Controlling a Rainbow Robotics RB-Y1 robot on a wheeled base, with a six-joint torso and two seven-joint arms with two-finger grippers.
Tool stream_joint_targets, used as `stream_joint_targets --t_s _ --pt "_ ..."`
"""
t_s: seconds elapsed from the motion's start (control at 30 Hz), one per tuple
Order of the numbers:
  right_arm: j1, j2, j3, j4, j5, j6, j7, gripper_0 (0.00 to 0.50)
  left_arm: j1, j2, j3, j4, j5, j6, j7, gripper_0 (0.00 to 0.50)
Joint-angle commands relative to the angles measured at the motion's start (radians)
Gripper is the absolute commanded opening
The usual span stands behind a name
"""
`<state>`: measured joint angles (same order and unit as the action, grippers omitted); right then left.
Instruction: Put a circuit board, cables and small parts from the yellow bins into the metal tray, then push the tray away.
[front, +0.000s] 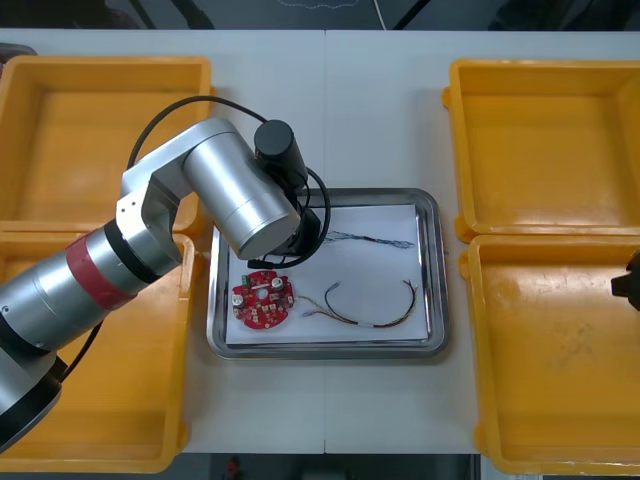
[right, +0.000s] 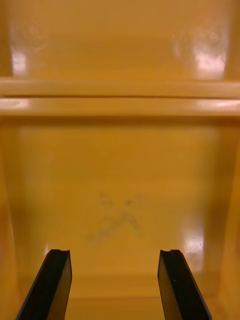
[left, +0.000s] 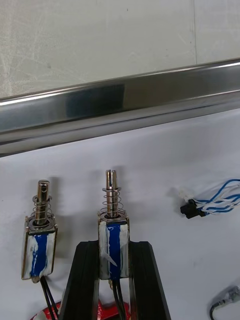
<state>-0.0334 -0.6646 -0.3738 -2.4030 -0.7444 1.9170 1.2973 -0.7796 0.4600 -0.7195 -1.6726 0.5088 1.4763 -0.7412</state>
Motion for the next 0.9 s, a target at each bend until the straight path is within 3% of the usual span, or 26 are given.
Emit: stream_joint_targets --t_s 0.03,0.27,0.3,0.33,0.37,0.43,0.9 --pt "0.055 -0.03 -0.034 -0.031 0.005 0.003 -0.029 0.5 -0.012 -0.021 -0.026 0.007 -0.018 -0.025 0.072 0.001" --pt "0.069 -0.03 -0.036 -0.031 0.007 0.003 -0.03 0.5 -0.013 -0.023 -0.025 0.005 -0.016 -0.025 0.075 0.006" --pt "0.069 -0.03 -0.034 -0.031 0.005 0.003 -0.032 0.5 -0.013 -0.023 -0.023 0.004 -0.016 -0.025 0.079 0.086" --pt "0.07 -0.03 -0.036 -0.031 0.003 0.003 -0.033 0.5 -0.013 -0.023 -0.021 0.002 -0.016 -0.025 0.082 0.279" --pt "0.069 -0.029 -0.034 -0.03 0.003 0.003 -0.035 0.5 -0.013 -0.021 -0.021 -0.001 -0.016 -0.025 0.083 0.398" --pt "0.069 -0.029 -0.034 -0.025 0.0 0.003 -0.035 0.5 -0.013 -0.021 -0.018 -0.004 -0.016 -0.025 0.086 0.5" --pt "0.069 -0.029 -0.034 -0.022 -0.006 0.003 -0.033 0.5 -0.012 -0.021 0.031 -0.07 0.008 0.033 0.095 0.5"
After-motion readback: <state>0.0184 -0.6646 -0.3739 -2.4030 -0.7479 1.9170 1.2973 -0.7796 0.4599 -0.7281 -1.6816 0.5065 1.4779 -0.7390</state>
